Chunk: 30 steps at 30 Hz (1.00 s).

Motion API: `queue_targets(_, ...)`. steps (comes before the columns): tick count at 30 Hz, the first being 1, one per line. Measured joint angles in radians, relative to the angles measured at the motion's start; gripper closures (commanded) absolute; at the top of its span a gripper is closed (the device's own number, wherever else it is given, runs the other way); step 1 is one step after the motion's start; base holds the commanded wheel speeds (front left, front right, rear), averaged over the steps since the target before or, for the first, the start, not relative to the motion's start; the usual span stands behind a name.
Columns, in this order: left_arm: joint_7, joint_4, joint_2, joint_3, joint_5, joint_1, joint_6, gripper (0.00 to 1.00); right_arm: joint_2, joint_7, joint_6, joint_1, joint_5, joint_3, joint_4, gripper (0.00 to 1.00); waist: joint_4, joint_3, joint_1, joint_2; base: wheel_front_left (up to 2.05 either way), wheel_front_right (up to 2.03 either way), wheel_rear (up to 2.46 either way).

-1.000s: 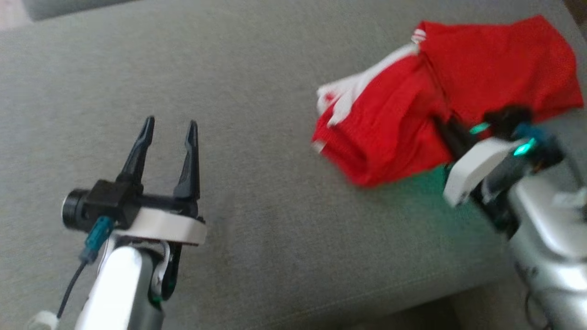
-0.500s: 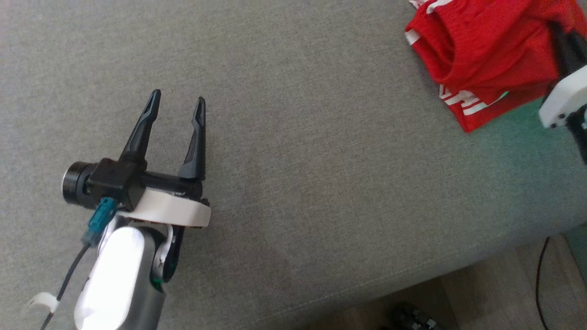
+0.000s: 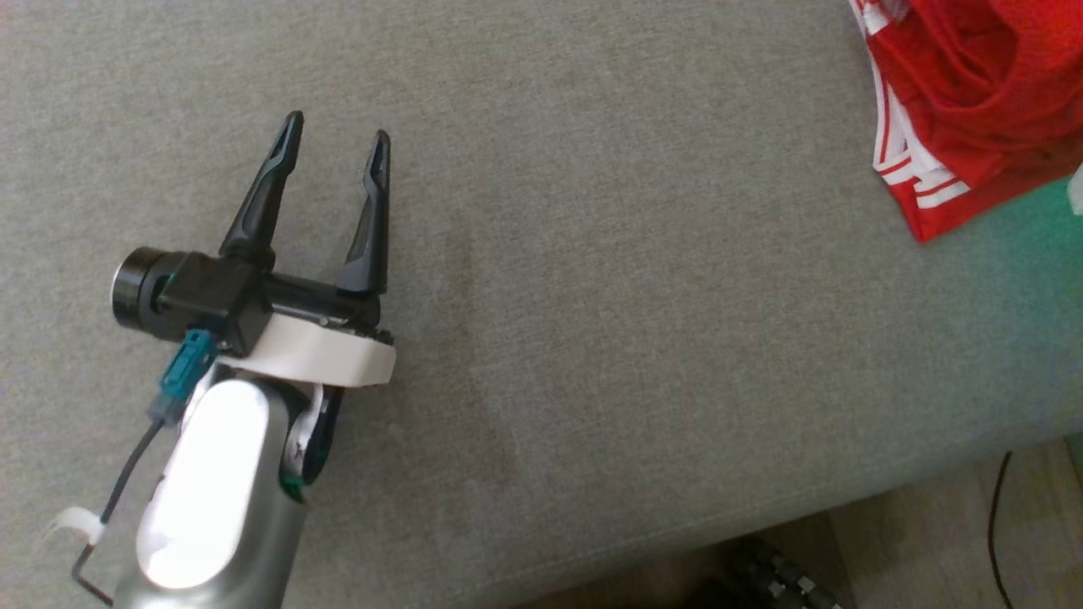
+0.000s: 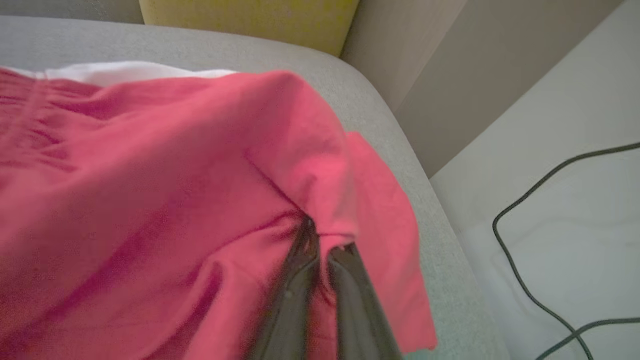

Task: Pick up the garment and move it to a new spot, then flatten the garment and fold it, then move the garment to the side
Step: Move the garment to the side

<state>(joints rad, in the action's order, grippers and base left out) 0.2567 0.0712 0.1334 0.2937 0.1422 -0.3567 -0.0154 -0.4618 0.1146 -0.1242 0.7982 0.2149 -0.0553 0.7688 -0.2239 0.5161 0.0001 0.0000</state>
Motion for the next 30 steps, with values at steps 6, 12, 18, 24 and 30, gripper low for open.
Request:
queue_targets(6,0.0,0.006,-0.007,0.007,0.0,0.0,0.007,0.0,0.036,-0.018,0.0,0.003,-0.052,0.07,0.04,0.0,0.009,-0.006,0.0,0.0,0.0,0.0,0.0)
queue_targets(12,0.0,0.022,-0.012,-0.007,0.002,0.011,0.007,0.0,0.07,-0.045,0.0,-0.031,-0.099,0.142,0.016,0.0,0.008,-0.059,-0.0001,0.0,0.0,0.0,0.0)
queue_targets(18,0.0,0.026,-0.023,-0.02,0.01,0.092,-0.006,0.0,0.147,-0.094,0.0,-0.19,-0.099,0.186,-0.157,0.0,0.011,-0.145,-0.0001,0.0,0.0,0.0,0.0)
queue_targets(24,0.0,0.025,-0.023,-0.055,0.019,0.164,-0.012,0.0,0.309,-0.11,0.0,-0.426,-0.041,0.149,-0.464,0.0,0.034,-0.238,-0.0002,0.0,0.0,0.0,0.0)
queue_targets(30,0.0,0.016,-0.023,-0.088,0.024,0.197,-0.023,0.0,0.364,-0.11,0.0,-0.561,-0.04,0.099,-0.633,0.0,0.08,-0.285,-0.0002,0.0001,0.0,0.0,0.0)
